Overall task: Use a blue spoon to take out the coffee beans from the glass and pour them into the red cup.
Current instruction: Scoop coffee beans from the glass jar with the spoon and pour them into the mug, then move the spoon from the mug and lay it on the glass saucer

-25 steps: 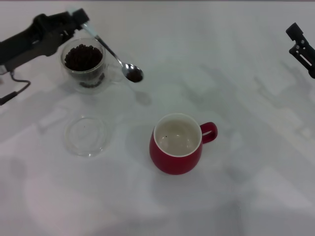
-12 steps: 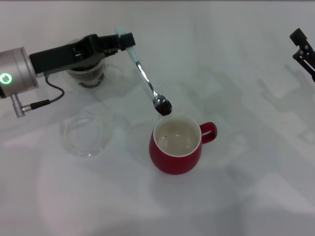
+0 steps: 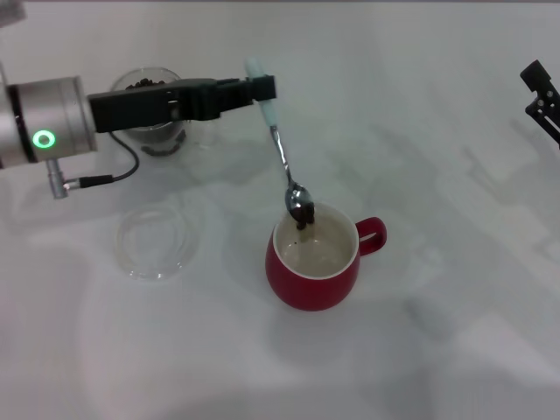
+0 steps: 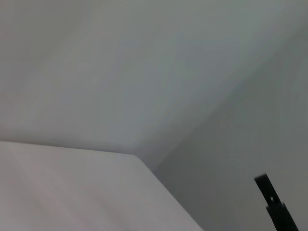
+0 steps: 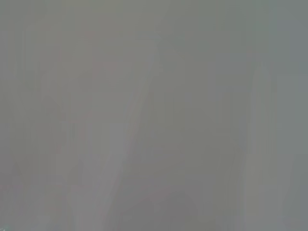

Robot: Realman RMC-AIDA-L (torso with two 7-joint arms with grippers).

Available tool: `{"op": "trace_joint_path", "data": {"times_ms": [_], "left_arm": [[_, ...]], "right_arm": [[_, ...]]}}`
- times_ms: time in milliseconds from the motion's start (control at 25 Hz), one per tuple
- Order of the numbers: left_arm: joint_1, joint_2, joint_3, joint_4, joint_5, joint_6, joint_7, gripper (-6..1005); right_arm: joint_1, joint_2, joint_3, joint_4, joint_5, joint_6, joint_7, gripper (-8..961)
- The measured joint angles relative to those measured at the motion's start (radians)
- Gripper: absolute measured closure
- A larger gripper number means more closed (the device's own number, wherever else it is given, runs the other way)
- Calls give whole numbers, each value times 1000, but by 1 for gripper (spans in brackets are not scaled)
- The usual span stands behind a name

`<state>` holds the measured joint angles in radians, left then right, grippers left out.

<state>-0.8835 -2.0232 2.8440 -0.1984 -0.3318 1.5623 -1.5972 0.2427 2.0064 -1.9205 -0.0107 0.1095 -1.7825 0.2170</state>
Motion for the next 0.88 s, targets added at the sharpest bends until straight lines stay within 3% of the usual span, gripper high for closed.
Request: {"op": "trace_joint_path", "data": {"times_ms": [320,520,720,880], "left_arm": [[-81,-25,0,9,60,2,190,867],[-110,-26,0,10,60,11,197,867],[-99,-1,0,-8,28,69,140,866],[-34,25,0,-73,-40,132,98,866]], "right_arm": [[-3,0,0,0,1,10,3,77],[-4,1,0,-2,1,19,5,77],[-5,2,1,-2,8,20,5,77],[-3,2,10,0,30,23,5,77]]}}
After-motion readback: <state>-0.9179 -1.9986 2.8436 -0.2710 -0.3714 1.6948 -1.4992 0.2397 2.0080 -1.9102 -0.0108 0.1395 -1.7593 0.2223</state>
